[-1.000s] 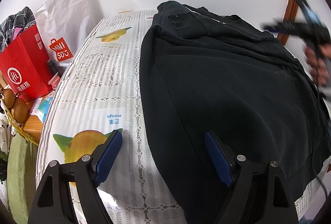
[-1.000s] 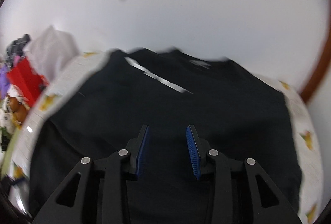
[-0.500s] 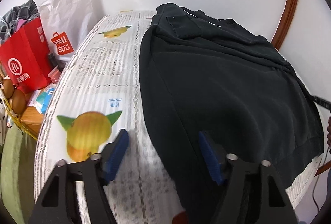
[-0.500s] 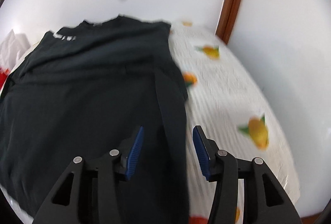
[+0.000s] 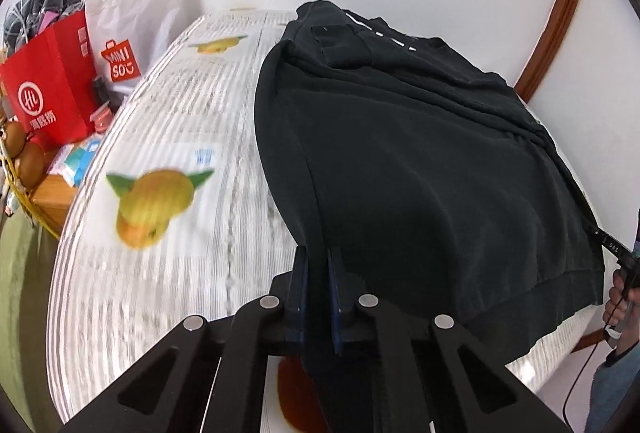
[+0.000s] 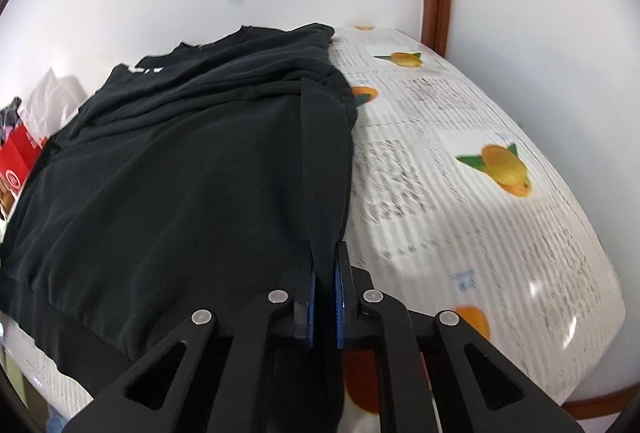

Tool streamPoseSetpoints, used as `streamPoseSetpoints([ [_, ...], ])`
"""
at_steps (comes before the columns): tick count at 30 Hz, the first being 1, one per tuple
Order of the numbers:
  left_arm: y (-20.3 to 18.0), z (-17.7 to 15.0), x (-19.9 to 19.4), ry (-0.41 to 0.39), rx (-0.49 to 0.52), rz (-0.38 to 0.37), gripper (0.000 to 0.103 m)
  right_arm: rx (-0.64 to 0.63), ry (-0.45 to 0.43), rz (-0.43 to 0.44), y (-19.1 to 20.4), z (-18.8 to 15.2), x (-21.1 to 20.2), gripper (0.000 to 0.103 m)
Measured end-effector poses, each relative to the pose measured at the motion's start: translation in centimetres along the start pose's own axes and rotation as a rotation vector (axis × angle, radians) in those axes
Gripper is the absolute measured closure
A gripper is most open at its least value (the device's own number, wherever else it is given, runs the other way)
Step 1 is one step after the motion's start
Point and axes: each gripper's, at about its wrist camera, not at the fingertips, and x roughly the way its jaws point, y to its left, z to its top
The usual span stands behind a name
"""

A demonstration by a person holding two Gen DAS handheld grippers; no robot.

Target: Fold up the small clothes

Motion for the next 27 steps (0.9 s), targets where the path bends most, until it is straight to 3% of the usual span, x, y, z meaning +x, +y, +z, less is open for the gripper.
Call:
streamPoseSetpoints([
  [6, -0.2, -1.5, -0.3, -0.008, 0.03, -0.021, 0.082, 0.021, 0.031, 0.04, -0.9, -0.8, -0.4, 0.084],
  [8, 0.0, -1.7, -0.4, -0.012, 0.025, -0.049, 0.067, 0.039, 0.037, 0.066, -1.1, -1.1, -0.7, 0.077],
  [10, -0.3, -1.8, -0.4, -0.011, 0.042, -0.068, 0.058, 0.038, 0.033, 0.07, -0.9, -1.5, -1.0, 0.069],
  [14, -1.8, -2.0, -0.1, -0.015, 0.086, -0.007, 0.054, 0.007, -0.007, 0.037, 0.8, -2.6, -1.1, 0.05],
  [15, -2.2, -2.1, 0.0, -0.018, 0.101, 0.017, 0.054, -0.008, -0.013, 0.014, 1.4, -2.6, -0.9, 0.049],
  [16, -2.6, -2.1, 0.2, -0.019, 0.116, 0.045, 0.056, -0.016, -0.018, -0.005, 1.8, -2.6, -0.9, 0.049],
  [17, -3.1, -2.0, 0.3, -0.021, 0.127, 0.068, 0.066, -0.017, -0.025, -0.02, 2.2, -2.7, -0.8, 0.053],
  [19, -3.3, -1.8, 0.3, -0.022, 0.121, 0.064, 0.082, -0.011, -0.036, -0.018, 2.7, -2.9, -0.9, 0.068],
  [20, -3.2, -1.7, 0.2, -0.018, 0.111, 0.064, 0.086, -0.018, -0.04, -0.007, 2.9, -2.9, -0.9, 0.089],
  [27, -2.0, -1.7, -2.5, -0.034, 0.06, -0.019, 0.091, -0.022, -0.056, 0.014, 1.6, -2.6, -2.7, 0.094],
])
